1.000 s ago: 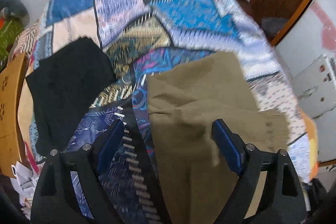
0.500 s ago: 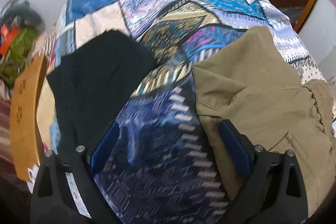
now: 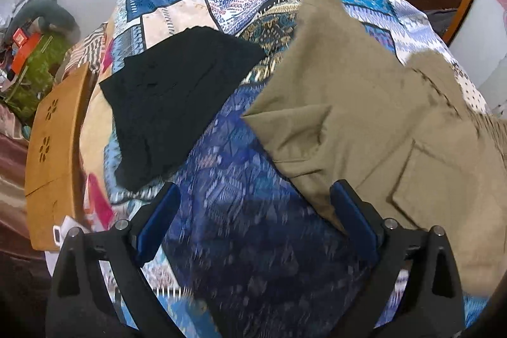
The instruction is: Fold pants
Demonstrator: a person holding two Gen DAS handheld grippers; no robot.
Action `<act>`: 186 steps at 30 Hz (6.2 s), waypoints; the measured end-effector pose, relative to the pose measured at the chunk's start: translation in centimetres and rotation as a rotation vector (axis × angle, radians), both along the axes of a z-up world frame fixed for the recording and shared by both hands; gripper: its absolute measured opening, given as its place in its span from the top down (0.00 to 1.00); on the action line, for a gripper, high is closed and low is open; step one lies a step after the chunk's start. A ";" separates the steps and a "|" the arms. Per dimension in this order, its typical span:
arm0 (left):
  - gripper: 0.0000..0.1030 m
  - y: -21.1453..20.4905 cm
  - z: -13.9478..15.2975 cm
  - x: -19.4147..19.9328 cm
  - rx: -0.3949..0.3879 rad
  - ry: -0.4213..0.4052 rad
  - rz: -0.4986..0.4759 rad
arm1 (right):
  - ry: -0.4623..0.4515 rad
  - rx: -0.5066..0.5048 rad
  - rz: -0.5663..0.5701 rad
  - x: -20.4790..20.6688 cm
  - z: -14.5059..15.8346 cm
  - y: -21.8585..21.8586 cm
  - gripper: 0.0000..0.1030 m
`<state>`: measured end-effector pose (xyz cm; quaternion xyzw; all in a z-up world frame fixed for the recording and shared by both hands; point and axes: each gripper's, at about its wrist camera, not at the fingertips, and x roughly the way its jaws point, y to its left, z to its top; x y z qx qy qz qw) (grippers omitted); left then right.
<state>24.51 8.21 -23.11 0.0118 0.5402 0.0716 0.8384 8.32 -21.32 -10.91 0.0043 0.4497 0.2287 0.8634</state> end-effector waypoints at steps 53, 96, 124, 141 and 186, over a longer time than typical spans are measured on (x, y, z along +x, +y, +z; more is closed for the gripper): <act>0.17 2.8 1.3 -3.4 -0.194 -0.015 -0.027 | 0.049 0.005 0.078 0.8 -3.3 3.3 0.41; 0.19 7.1 3.7 -3.7 -0.265 -0.103 0.077 | 0.067 -0.070 -0.025 3.1 -3.2 1.3 0.38; 0.44 1.8 -0.6 4.3 -0.423 -0.010 -0.027 | 0.369 0.255 -0.062 11.9 -9.6 -0.2 0.20; 0.96 1.3 5.5 3.0 -0.349 -0.171 0.043 | 0.129 0.162 -0.054 11.5 -3.4 2.5 0.89; 0.97 23.7 0.8 8.6 -0.164 -0.281 0.368 | -0.051 0.024 0.230 22.9 -3.9 31.0 0.90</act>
